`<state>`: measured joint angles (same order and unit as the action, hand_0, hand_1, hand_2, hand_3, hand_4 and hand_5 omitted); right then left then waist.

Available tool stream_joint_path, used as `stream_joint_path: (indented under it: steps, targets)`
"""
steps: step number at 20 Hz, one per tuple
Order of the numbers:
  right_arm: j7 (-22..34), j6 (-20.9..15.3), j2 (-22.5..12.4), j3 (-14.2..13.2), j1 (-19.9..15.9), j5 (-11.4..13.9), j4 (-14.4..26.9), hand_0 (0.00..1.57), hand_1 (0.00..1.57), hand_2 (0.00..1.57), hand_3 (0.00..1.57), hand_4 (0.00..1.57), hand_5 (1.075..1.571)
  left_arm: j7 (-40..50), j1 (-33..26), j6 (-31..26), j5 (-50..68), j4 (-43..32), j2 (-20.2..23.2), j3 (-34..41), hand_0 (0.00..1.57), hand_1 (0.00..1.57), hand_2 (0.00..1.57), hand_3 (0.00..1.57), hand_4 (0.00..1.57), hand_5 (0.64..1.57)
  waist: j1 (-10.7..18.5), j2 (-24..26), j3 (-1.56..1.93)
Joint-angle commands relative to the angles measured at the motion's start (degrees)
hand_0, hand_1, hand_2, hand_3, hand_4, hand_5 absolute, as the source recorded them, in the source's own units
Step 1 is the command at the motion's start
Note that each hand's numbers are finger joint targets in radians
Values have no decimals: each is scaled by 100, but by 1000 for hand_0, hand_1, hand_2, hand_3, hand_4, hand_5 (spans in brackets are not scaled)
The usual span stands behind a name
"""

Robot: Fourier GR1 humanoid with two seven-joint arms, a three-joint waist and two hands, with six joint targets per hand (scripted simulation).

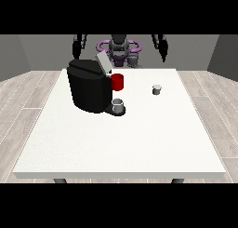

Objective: Insert the coffee pod into the coffee machine and close the lid

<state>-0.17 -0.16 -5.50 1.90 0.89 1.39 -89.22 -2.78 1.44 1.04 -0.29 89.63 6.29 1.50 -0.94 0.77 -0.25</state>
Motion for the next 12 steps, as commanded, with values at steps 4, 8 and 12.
stream_joint_path:
  steps: [4, 8, 12]
  targets:
    - [-83, -32, 61, -190, -59, 16, 267, 0, 0, 0, 0, 128, 1571, -789, -309, -807, 388, -291, 172, 164, 0, 0, 0, 0, 311, 1571, 155, 42, 24]
    - [-509, -502, 240, -860, -204, -334, 378, 0, 0, 0, 0, 109, 1571, -444, -258, -685, -123, 125, 315, -184, 0, 0, 0, 0, 320, 1571, 111, 138, 30]
    - [-568, -434, 423, -511, -185, -269, 66, 0, 0, 0, 0, 145, 1571, -382, 469, -985, 15, -568, 1137, 619, 0, 0, 0, 0, 0, 1571, -335, -179, 25]
